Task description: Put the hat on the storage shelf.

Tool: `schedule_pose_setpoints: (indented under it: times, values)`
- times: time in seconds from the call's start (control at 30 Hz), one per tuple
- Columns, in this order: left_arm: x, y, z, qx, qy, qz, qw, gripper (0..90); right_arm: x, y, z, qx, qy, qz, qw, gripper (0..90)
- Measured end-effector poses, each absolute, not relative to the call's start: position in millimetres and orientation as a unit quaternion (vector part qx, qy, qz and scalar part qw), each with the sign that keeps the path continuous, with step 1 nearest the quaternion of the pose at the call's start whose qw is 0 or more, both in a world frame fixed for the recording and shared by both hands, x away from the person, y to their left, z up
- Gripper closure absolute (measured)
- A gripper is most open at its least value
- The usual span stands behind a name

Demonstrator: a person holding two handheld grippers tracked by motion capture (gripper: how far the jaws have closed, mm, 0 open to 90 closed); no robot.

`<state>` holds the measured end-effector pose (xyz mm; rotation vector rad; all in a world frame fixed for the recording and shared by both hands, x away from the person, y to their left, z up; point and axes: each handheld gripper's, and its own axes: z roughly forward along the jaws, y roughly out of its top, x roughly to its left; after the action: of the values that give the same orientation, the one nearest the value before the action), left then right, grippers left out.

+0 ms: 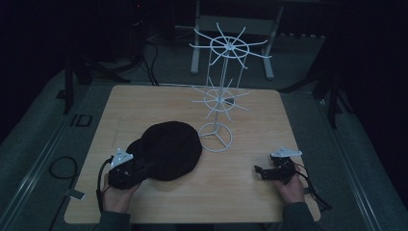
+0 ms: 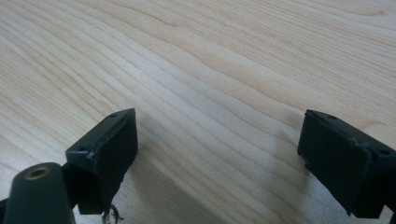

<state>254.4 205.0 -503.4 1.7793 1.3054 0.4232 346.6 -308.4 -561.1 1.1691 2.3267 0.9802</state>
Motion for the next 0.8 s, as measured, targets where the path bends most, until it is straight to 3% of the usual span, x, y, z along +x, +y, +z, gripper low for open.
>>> schedule_pose_setpoints:
  times: [0.8]
  values:
    - [294.5, 217.6, -490.8, 0.739, 0.507, 0.182, 0.404, 53.9, 346.6, -308.4, -561.1, 0.413, 0.823, 0.346, 0.179, 12.0]
